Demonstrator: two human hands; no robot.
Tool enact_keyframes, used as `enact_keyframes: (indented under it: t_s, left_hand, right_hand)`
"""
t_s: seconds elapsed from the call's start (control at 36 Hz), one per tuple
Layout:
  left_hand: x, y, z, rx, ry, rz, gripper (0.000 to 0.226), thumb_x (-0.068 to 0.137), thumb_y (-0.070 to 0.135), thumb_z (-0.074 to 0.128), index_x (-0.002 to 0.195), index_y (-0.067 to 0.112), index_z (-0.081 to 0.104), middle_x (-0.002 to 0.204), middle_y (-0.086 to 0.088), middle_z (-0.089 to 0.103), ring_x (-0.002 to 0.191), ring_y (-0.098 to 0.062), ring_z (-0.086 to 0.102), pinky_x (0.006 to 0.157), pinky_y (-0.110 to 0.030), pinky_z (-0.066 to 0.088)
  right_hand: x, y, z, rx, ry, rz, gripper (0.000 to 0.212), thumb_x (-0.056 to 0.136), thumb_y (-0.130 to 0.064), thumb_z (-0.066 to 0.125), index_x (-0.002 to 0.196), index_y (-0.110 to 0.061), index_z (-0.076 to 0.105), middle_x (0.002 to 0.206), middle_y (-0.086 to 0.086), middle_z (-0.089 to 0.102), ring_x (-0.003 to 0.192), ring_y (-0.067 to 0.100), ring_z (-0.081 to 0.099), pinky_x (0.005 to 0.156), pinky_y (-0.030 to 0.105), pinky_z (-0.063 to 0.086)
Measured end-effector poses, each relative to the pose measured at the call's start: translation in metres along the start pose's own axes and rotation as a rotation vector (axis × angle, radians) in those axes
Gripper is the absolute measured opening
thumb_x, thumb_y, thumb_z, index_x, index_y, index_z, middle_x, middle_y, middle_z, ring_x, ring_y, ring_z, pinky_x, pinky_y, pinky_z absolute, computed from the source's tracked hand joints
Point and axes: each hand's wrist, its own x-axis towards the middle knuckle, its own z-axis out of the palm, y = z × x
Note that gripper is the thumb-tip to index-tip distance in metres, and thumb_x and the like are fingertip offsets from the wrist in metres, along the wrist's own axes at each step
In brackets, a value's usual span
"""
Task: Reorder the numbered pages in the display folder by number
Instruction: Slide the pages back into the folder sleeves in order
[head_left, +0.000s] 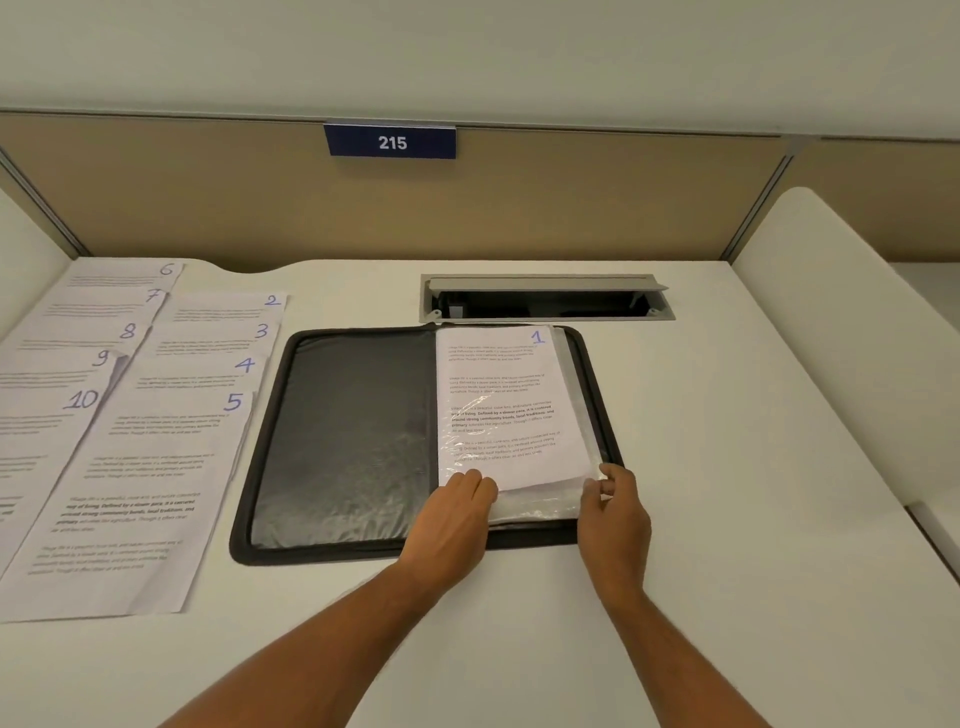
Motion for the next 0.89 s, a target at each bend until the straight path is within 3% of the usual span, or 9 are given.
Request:
enact_keyframes:
  t_s: [0.11,0.25,0.36,0.47,0.58,0.69,0.81,0.89]
  left_hand:
    - [-0.005,0.0,-0.003,-0.009,-0.007,0.01,0.028,0.087,0.005,0.065,0.107,0.022,0.057,0.1,0.004,0.059,0.08,-0.013,0.05,0.069,-0.028,0.051]
    - [-0.011,-0.004,-0.011,-0.035,-0.052,0.114,0.022,0.094,0.007,0.052,0.11,0.021,0.056,0.105,0.003,0.056,0.086,-0.014,0.048,0.071,-0.029,0.046]
    - [-0.02,-0.011,-0.015,-0.071,-0.08,0.269,0.019,0.099,0.014,0.046,0.109,0.02,0.061,0.106,0.003,0.056,0.092,-0.016,0.049,0.07,-0.027,0.04]
    - [-0.022,-0.017,-0.028,-0.209,-0.077,0.211,0.015,0.099,0.021,0.048,0.105,0.021,0.061,0.103,0.006,0.056,0.092,-0.01,0.047,0.076,-0.019,0.035]
    - [-0.018,-0.024,-0.044,-0.4,-0.088,0.001,0.01,0.1,0.03,0.057,0.108,0.027,0.062,0.104,0.014,0.055,0.094,-0.002,0.051,0.079,-0.013,0.04]
    - [-0.006,-0.033,-0.065,-0.664,0.003,-0.272,0.007,0.097,0.035,0.061,0.098,0.029,0.064,0.096,0.014,0.062,0.088,0.0,0.059,0.079,-0.02,0.051]
    - [0.0,-0.05,-0.09,-0.948,0.093,-0.444,0.025,0.103,0.04,0.052,0.098,0.022,0.068,0.092,0.004,0.069,0.085,-0.012,0.065,0.075,-0.026,0.054]
    - [0.0,-0.065,-0.108,-1.176,0.154,-0.551,0.045,0.107,0.044,0.042,0.1,0.011,0.073,0.095,-0.01,0.074,0.09,-0.022,0.069,0.086,-0.035,0.057]
  right_hand:
    - [-0.001,-0.008,0.001,0.22,-0.077,0.152,0.032,0.103,-0.015,0.048,0.132,-0.024,0.058,0.115,0.0,0.068,0.103,0.021,0.066,0.085,0.034,0.058]
    - [0.004,-0.029,0.002,0.608,-0.043,0.479,0.02,0.097,-0.016,0.055,0.093,-0.026,0.071,0.1,0.002,0.074,0.097,0.025,0.069,0.087,0.039,0.059]
    - [0.011,-0.03,0.009,0.504,0.011,0.501,0.019,0.098,-0.039,0.065,0.092,-0.022,0.071,0.096,0.0,0.073,0.092,0.023,0.068,0.086,0.041,0.059]
    - [0.011,-0.036,0.014,0.484,0.042,0.509,0.007,0.092,-0.017,0.073,0.087,-0.019,0.07,0.097,0.004,0.071,0.094,0.024,0.065,0.075,0.032,0.054]
    - [-0.006,-0.07,0.023,0.467,0.077,0.337,0.003,0.094,-0.016,0.068,0.096,-0.015,0.069,0.096,0.002,0.07,0.094,0.022,0.066,0.068,0.024,0.049]
    - [-0.038,-0.108,0.037,0.458,0.017,0.104,0.003,0.099,-0.017,0.063,0.101,-0.018,0.064,0.099,-0.005,0.069,0.094,0.011,0.065,0.064,0.011,0.05]
    - [-0.068,-0.129,0.06,0.372,-0.077,-0.172,0.008,0.099,-0.016,0.064,0.105,-0.023,0.064,0.105,-0.011,0.069,0.102,0.002,0.064,0.081,0.008,0.051]
    - [-0.088,-0.143,0.073,0.304,-0.17,-0.357,0.009,0.102,-0.016,0.061,0.107,-0.022,0.065,0.102,-0.017,0.066,0.1,-0.003,0.063,0.081,0.006,0.047]
